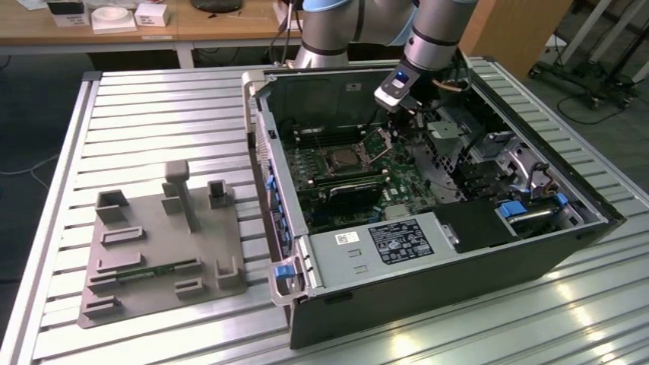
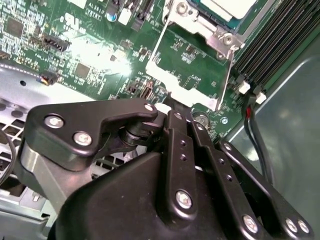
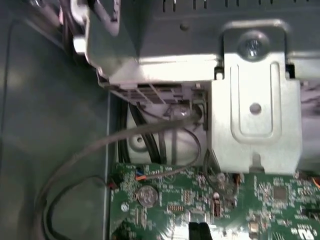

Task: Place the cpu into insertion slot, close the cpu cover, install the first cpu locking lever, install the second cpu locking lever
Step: 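Close the cpu cover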

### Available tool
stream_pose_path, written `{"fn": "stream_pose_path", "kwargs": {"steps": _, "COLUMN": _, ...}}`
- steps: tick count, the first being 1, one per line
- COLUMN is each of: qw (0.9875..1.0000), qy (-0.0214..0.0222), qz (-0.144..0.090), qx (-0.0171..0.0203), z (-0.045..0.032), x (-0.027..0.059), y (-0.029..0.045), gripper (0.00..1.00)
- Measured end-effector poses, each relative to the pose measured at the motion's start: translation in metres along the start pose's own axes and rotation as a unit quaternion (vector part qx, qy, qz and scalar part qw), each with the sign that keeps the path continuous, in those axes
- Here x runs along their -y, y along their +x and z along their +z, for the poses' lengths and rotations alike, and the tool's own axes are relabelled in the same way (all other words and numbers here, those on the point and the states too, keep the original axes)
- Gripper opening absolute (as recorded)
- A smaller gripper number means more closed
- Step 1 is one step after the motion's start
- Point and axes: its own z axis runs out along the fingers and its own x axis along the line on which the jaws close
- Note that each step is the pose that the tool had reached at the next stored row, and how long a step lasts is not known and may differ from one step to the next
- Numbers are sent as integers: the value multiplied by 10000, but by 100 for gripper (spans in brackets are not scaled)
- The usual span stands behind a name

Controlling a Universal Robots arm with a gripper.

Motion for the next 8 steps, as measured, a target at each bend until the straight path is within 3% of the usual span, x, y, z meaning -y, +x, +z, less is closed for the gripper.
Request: {"fn": "stream_pose_path", "kwargs": {"steps": 8, "qw": 10000, "qy": 1, "qz": 0, "qx": 0, "z": 2, "x": 90, "y": 5, "gripper": 10}}
